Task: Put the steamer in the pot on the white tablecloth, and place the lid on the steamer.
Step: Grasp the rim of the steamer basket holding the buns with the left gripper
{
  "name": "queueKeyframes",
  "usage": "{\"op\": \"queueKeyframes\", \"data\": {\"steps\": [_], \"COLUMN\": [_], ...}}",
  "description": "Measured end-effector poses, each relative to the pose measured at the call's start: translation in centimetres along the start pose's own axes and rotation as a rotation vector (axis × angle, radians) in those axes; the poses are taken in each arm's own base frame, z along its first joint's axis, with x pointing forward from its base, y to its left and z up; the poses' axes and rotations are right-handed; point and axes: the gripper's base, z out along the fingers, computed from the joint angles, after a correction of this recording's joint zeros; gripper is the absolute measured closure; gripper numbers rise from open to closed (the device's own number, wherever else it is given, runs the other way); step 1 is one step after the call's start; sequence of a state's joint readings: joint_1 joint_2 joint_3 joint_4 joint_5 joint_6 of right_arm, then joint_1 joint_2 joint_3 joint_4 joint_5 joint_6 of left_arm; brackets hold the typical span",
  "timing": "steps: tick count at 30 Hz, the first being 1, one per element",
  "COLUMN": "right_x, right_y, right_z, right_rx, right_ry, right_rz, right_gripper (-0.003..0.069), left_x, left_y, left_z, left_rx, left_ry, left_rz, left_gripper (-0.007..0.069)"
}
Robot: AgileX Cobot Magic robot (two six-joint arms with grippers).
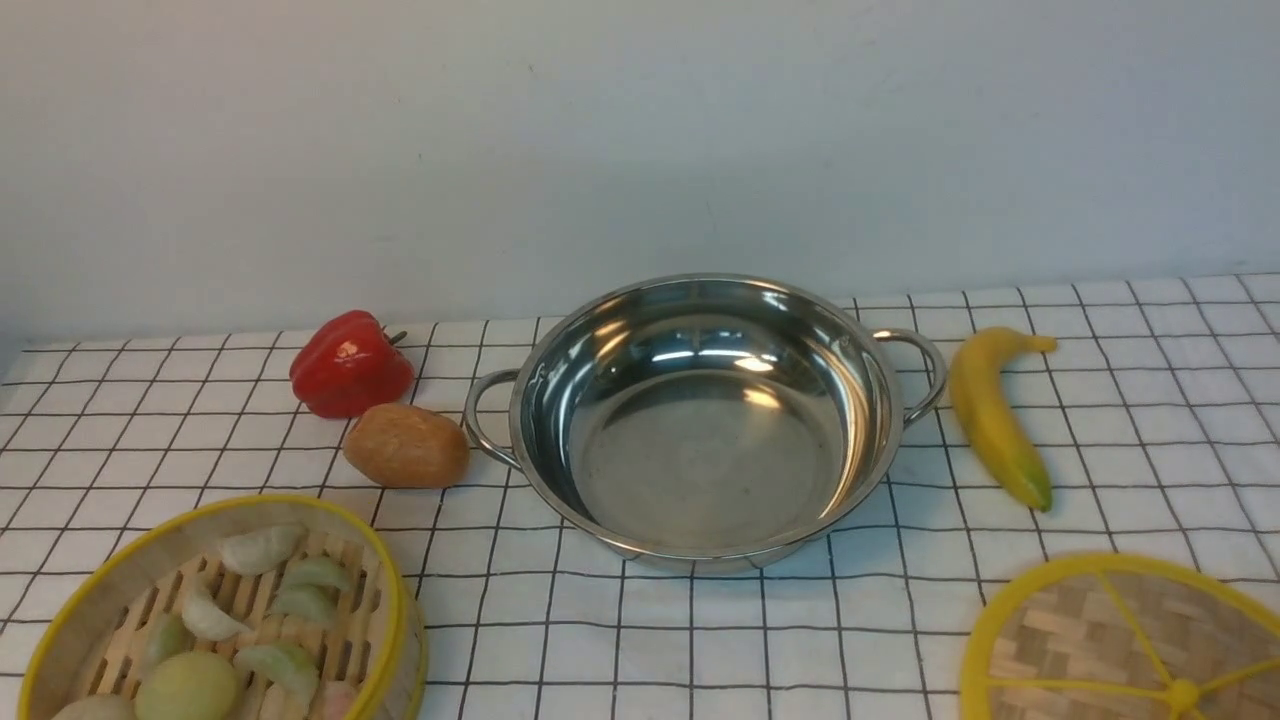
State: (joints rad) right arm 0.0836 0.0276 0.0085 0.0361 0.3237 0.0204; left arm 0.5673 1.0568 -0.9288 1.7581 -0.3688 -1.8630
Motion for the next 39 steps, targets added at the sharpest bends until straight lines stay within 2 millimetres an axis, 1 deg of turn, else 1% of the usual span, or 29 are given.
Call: {"op": "queueKeyframes", "data": {"steps": [2, 3, 6, 7, 8, 9, 10, 12, 13, 14, 16, 18, 20, 21, 22, 23, 25, 26, 27, 28, 29, 31, 32, 34, 35, 36, 37, 38, 39], "right_x": [0.0, 0.0, 0.0, 0.0, 0.0, 0.0, 0.0, 0.0, 0.0, 0.0, 0.0, 0.0, 0.0, 0.0, 0.0, 0.0, 0.0, 0.0, 0.0, 0.0, 0.0, 0.0, 0.0, 0.0, 0.0, 0.0, 0.0, 0.0, 0.0], "right_y": [0.0, 0.0, 0.0, 0.0, 0.0, 0.0, 0.0, 0.0, 0.0, 0.0, 0.0, 0.0, 0.0, 0.0, 0.0, 0.0, 0.0, 0.0, 0.0, 0.0, 0.0, 0.0, 0.0, 0.0, 0.0, 0.0, 0.0, 0.0, 0.0], "right_z": [0.0, 0.0, 0.0, 0.0, 0.0, 0.0, 0.0, 0.0, 0.0, 0.0, 0.0, 0.0, 0.0, 0.0, 0.0, 0.0, 0.0, 0.0, 0.0, 0.0, 0.0, 0.0, 0.0, 0.0, 0.0, 0.0, 0.0, 0.0, 0.0], "right_rx": [0.0, 0.0, 0.0, 0.0, 0.0, 0.0, 0.0, 0.0, 0.0, 0.0, 0.0, 0.0, 0.0, 0.0, 0.0, 0.0, 0.0, 0.0, 0.0, 0.0, 0.0, 0.0, 0.0, 0.0, 0.0, 0.0, 0.0, 0.0, 0.0], "right_ry": [0.0, 0.0, 0.0, 0.0, 0.0, 0.0, 0.0, 0.0, 0.0, 0.0, 0.0, 0.0, 0.0, 0.0, 0.0, 0.0, 0.001, 0.0, 0.0, 0.0, 0.0, 0.0, 0.0, 0.0, 0.0, 0.0, 0.0, 0.0, 0.0], "right_rz": [0.0, 0.0, 0.0, 0.0, 0.0, 0.0, 0.0, 0.0, 0.0, 0.0, 0.0, 0.0, 0.0, 0.0, 0.0, 0.0, 0.0, 0.0, 0.0, 0.0, 0.0, 0.0, 0.0, 0.0, 0.0, 0.0, 0.0, 0.0, 0.0], "right_gripper": [0.0416, 0.0416, 0.0416, 0.0416, 0.0416, 0.0416, 0.0416, 0.0416, 0.0416, 0.0416, 0.0416, 0.0416, 0.0416, 0.0416, 0.0416, 0.0416, 0.0416, 0.0416, 0.0416, 0.0416, 0.0416, 0.0416, 0.0416, 0.0416, 0.0416, 0.0416, 0.0416, 0.0416, 0.0416], "left_x": [0.3, 0.3, 0.3, 0.3, 0.3, 0.4, 0.4, 0.7, 0.7, 1.0, 1.2, 1.4, 1.6, 2.1, 2.2, 2.8, 4.1, 5.3, 6.2, 6.9, 7.9, 9.1, 9.7, 10.8, 11.0, 11.1, 11.1, 11.0, 11.0], "left_y": [0.4, 0.5, -0.5, -0.5, -1.5, -2.6, -2.5, -5.4, -5.6, -7.3, -8.8, -9.3, -9.1, -8.8, -8.7, -8.3, -7.7, -7.3, -7.3, -7.2, -7.5, -8.0, -8.5, -9.9, -10.5, -10.7, -10.8, -11.0, -11.0], "left_z": [1.2, 1.3, 1.7, 1.7, 1.9, 2.0, 2.0, 2.1, 2.1, 2.0, 1.9, 1.9, 1.9, 1.9, 1.9, 1.9, 1.9, 1.8, 1.6, 1.5, 1.2, 0.5, 0.0, -1.6, -2.1, -2.8, -2.8, -3.5, -3.5], "left_rx": [-0.122, -0.156, -0.204, -0.214, -0.21, -0.189, -0.193, -0.091, -0.082, -0.012, 0.047, 0.055, 0.028, -0.011, -0.017, -0.06, -0.131, -0.175, -0.179, -0.178, -0.141, -0.068, 0.006, 0.223, 0.289, 0.381, 0.385, 0.469, 0.469], "left_ry": [-0.018, -0.026, -0.042, -0.044, -0.046, -0.048, -0.048, -0.047, -0.048, -0.05, -0.052, -0.041, -0.013, 0.027, 0.034, 0.082, 0.2, 0.322, 0.414, 0.493, 0.604, 0.741, 0.821, 0.963, 0.987, 1.018, 1.016, 1.005, 1.002], "left_rz": [-0.005, 0.002, 0.092, 0.111, 0.189, 0.232, 0.24, 0.345, 0.345, 0.39, 0.412, 0.352, 0.228, 0.13, 0.122, 0.087, 0.106, 0.203, 0.239, 0.315, 0.356, 0.428, 0.477, 0.642, 0.68, 0.805, 0.808, 0.974, 0.981], "left_gripper": [0.0414, 0.0401, 0.033, 0.0326, 0.0283, 0.026, 0.0256, 0.0205, 0.0202, 0.0181, 0.017, 0.0168, 0.0174, 0.0184, 0.0186, 0.0202, 0.023, 0.025, 0.0269, 0.0281, 0.0309, 0.0344, 0.0371, 0.0433, 0.0452, 0.0479, 0.0483, 0.052, 0.0524]}}
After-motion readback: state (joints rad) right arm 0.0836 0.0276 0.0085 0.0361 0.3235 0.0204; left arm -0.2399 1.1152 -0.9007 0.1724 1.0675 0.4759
